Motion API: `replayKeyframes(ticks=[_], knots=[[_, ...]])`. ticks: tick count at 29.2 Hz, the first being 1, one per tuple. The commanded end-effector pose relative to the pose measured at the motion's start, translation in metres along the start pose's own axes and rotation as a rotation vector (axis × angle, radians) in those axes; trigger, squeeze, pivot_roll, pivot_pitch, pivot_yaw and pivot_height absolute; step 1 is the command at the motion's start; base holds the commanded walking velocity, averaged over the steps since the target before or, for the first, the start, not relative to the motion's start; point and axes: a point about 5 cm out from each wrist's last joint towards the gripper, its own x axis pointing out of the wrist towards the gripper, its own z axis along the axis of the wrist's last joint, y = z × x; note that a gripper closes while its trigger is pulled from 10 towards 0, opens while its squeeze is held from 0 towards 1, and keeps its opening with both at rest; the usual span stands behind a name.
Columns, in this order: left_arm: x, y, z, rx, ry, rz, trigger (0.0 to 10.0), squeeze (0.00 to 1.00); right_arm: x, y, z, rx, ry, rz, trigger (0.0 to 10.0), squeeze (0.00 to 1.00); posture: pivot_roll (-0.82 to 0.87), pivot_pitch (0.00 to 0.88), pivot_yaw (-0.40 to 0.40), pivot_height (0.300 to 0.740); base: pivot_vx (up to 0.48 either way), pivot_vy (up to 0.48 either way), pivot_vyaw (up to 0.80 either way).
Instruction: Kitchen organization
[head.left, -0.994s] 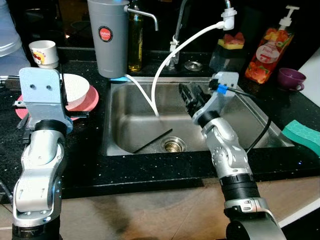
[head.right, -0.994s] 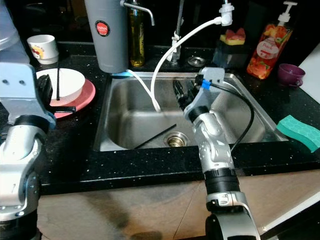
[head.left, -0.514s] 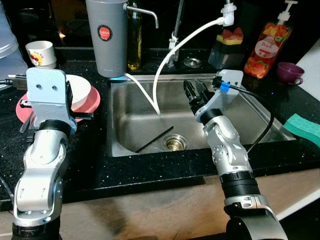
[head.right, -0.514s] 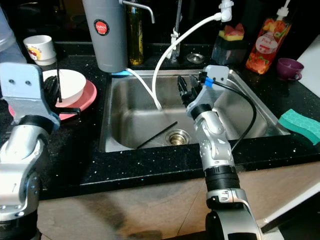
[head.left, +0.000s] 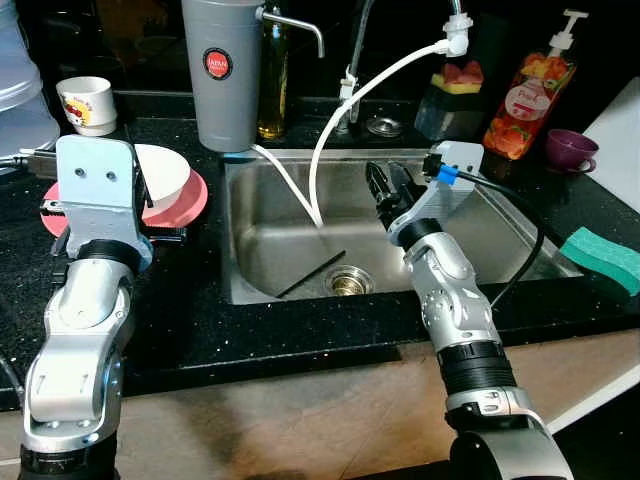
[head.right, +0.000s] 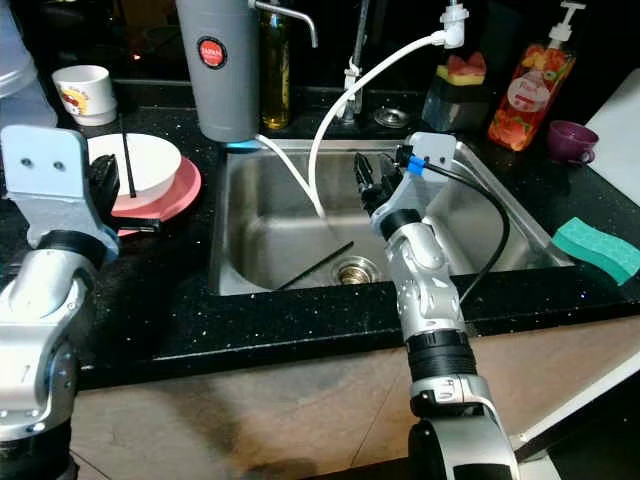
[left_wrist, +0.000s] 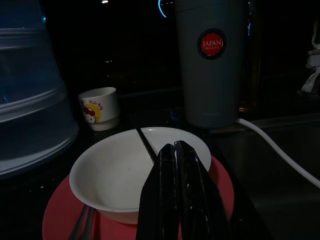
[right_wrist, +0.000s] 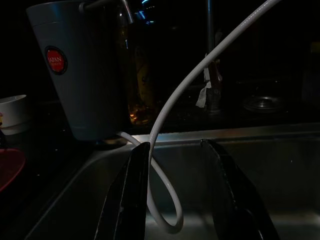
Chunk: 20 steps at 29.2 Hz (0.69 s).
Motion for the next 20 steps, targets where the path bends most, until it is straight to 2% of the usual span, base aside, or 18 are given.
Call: replayKeyframes(ticks=[1,20], knots=[[-0.0013,-0.0022,-0.0036,0.013,0.024,-0.015,10.0,0.00,-0.0022,-0.0018,-0.0053,-0.004,0.023,-0.004,10.0,0.00,0.02,0.067,-0.053,0.740,0.000,0.000,0.00],[-0.0018,-0.0029,-0.0072,-0.011,0.052,-0.014,10.0,0.00,-0.0044,-0.0041,-0.0071,0.006,0.036,-0.010,10.0,0.00,0.02,0.072,-0.052,0.740,0.000,0.000,0.00]])
